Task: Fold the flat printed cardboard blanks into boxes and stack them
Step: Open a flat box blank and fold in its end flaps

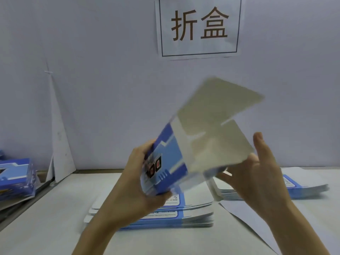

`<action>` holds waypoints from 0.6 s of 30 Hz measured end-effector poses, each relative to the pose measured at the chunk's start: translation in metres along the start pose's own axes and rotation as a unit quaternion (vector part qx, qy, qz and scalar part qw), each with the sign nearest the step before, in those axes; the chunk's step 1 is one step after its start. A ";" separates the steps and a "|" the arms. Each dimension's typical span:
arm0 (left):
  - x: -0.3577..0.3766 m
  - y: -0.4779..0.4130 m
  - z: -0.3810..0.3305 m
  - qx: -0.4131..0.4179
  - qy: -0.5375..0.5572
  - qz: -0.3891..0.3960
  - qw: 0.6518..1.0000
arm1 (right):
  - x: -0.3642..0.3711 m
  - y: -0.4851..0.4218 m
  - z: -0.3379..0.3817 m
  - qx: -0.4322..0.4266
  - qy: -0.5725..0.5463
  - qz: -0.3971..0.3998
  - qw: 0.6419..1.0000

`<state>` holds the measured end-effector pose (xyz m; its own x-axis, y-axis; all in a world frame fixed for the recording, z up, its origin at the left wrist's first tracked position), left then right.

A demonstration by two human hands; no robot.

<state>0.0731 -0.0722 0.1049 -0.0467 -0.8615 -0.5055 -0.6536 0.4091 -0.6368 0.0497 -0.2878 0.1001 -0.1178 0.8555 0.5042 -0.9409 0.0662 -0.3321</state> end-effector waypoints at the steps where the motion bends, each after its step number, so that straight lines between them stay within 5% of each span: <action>1: 0.000 0.000 -0.003 0.016 -0.022 0.001 1.000 | -0.001 0.001 0.000 0.006 -0.007 0.003 1.000; 8: -0.002 0.001 -0.008 0.037 -0.009 0.009 0.999 | 0.013 0.007 -0.003 0.079 -0.143 0.115 0.980; 18: 0.005 0.001 -0.007 0.061 -0.070 -0.013 0.996 | 0.015 0.003 -0.009 0.054 -0.118 0.108 0.986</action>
<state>0.0666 -0.0784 0.1056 0.0799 -0.8252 -0.5592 -0.5559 0.4288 -0.7122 0.0476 -0.2699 0.0997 -0.3776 0.6996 0.6066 -0.9126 -0.1701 -0.3718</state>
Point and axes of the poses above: each hand's wrist, its own y-axis away from the middle knuckle, its own x-axis out of the palm, z = x × y, the point moved 6 cm from there along -y, towards the middle knuckle, and after that the axes turned 9 degrees about -y, right-handed, at the moved point
